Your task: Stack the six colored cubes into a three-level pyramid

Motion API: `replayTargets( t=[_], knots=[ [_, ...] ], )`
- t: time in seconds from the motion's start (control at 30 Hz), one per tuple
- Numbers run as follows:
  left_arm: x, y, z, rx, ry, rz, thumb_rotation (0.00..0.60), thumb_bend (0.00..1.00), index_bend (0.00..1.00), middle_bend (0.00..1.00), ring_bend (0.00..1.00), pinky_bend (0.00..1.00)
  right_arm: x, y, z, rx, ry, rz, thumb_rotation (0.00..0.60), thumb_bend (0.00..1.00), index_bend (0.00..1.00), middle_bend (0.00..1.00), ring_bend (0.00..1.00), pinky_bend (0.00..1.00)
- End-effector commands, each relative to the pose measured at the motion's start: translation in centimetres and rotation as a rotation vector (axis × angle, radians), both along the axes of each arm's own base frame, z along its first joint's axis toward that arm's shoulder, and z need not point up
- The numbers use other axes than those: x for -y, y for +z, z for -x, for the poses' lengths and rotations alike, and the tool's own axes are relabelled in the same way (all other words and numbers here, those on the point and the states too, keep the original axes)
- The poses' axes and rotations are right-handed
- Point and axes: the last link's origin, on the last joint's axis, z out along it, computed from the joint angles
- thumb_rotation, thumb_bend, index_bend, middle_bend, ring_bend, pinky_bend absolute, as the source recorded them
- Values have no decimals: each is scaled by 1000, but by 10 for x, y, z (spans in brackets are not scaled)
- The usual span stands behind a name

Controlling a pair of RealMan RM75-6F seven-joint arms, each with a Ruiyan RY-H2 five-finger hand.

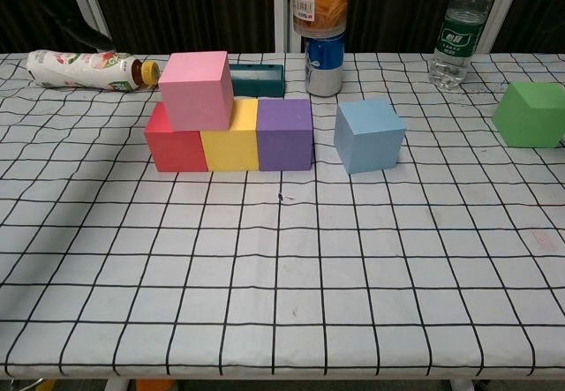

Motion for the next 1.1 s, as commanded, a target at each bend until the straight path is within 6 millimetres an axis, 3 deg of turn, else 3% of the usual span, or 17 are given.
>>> replayTargets(
  t=[0.03, 0.37, 0.67, 0.8, 0.93, 1.03, 1.1],
  knots=[
    [22, 22, 43, -24, 46, -102, 600, 0, 136, 112, 88, 108, 22, -27, -18, -32, 38, -59, 600, 111, 0, 119, 0, 0],
    [66, 38, 96, -31, 95, -123, 600, 0, 145, 121, 88, 108, 69, -94, -59, -107, 106, -138, 600, 71, 0, 116, 0, 0],
    [84, 37, 121, 0, 122, -99, 600, 0, 146, 121, 88, 108, 90, -139, -83, -148, 129, -193, 600, 71, 0, 119, 0, 0],
    [89, 37, 126, 36, 132, -74, 600, 0, 146, 122, 88, 108, 96, -150, -89, -157, 131, -212, 600, 117, 0, 165, 0, 0],
    [91, 38, 127, 47, 127, -79, 600, 0, 146, 122, 88, 108, 97, -156, -89, -182, 136, -227, 600, 193, 0, 287, 1, 0],
    [94, 40, 126, 66, 118, -82, 600, 0, 146, 121, 88, 108, 95, -146, -88, -166, 133, -212, 600, 237, 0, 379, 32, 0],
    [95, 41, 126, 71, 114, -84, 600, 0, 146, 121, 88, 108, 95, -129, -91, -142, 127, -191, 600, 240, 0, 405, 48, 0]
  ],
)
